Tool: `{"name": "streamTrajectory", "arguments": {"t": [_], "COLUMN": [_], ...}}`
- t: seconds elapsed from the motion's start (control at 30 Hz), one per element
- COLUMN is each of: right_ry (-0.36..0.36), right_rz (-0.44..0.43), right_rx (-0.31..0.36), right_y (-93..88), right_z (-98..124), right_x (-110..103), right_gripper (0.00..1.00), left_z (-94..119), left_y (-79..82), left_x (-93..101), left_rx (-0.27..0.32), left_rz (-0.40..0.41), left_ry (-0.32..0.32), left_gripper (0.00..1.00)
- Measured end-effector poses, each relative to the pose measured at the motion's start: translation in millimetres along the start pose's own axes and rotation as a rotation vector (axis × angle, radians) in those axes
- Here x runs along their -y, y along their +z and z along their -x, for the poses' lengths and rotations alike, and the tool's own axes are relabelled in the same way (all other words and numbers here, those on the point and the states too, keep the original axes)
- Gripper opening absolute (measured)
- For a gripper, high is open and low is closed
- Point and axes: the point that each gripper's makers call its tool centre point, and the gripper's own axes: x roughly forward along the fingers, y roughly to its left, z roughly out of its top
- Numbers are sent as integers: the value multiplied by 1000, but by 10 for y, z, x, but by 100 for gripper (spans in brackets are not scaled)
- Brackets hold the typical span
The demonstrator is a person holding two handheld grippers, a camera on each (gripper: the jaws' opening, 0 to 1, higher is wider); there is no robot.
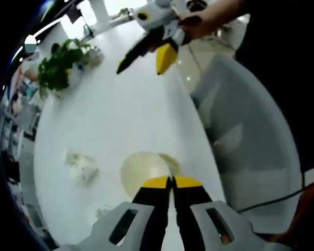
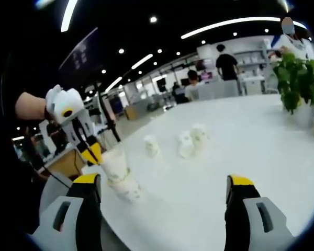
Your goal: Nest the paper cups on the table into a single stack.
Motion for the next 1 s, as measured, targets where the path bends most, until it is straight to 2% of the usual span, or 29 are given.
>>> {"name": "streamTrajectory", "arguments": {"t": [0.37,0.53,1.0], "right_ry": [8,4,-11], "right_rz": [-6,-12,-31], "right_rx": [-16,-13,-7], "right_y": [-60,-54,-99], "right_z": [4,13,55], "right_x": [-38,-29,13], "right_gripper": [98,98,98], "left_z": [-147,-157,-214], "left_y": [-45,-57,-80], "left_x": [30,3,41], "left_rx": [-10,-14,-12], "left_rz": [6,21,54], "left_ry": [-8,-1,-30], "left_gripper": [0,0,1]}}
